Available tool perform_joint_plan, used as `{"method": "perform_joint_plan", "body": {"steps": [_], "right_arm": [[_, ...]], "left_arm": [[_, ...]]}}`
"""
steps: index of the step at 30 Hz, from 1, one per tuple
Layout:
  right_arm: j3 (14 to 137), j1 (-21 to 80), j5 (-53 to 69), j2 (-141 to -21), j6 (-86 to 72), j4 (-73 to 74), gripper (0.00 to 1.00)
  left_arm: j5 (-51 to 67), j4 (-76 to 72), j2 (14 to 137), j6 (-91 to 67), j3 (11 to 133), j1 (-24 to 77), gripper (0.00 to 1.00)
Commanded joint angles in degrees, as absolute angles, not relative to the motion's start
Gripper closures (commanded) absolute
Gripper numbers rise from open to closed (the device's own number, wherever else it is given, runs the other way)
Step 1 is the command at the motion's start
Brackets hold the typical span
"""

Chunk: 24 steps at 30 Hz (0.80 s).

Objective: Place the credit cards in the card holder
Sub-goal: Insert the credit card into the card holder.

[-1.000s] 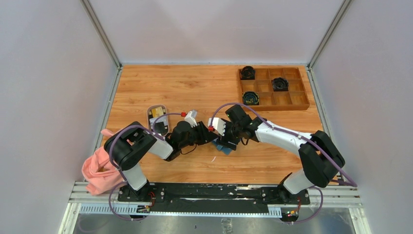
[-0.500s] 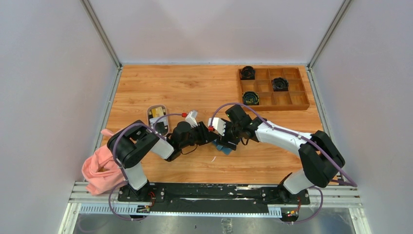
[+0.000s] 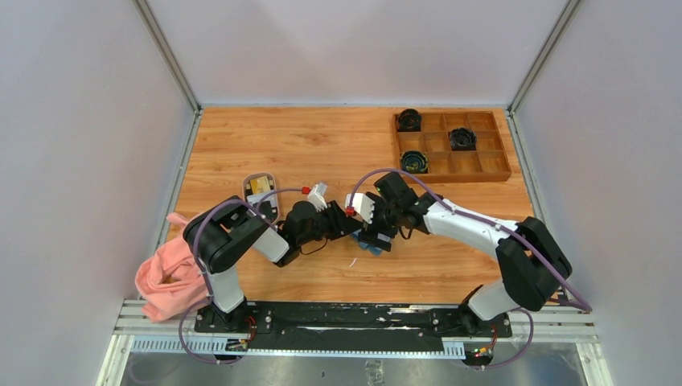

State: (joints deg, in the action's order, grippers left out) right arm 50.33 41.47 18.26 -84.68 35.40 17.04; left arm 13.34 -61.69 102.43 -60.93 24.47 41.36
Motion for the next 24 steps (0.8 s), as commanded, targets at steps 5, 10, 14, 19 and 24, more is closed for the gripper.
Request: {"method": "perform_joint_plan", "body": {"steps": [5, 10, 14, 19, 24], "right_arm": [[52.37, 35.98, 25.72, -78.97, 37.92, 22.57, 0.08], [52.30, 32.29, 28.93, -77.16, 39.46, 23.85, 0.08], [52.38, 30.37, 31.01, -76.86, 40.11, 24.33, 0.09], [52.22, 28.27, 33.77, -75.93, 41.10, 24.70, 0.09], [51.94, 27.77, 35.15, -75.39, 41.48, 24.70, 0.10]], "left_arm": [[14.76, -63.89, 104.00, -61.95, 27.14, 41.04, 0.62], [14.98, -64.08, 104.36, -62.46, 27.86, 41.04, 0.62], [15.18, -66.12, 105.25, -63.88, 28.01, 41.04, 0.62], [15.34, -67.31, 105.88, -65.01, 28.76, 41.04, 0.62], [15.36, -67.72, 106.08, -65.72, 29.24, 41.04, 0.62]]}}
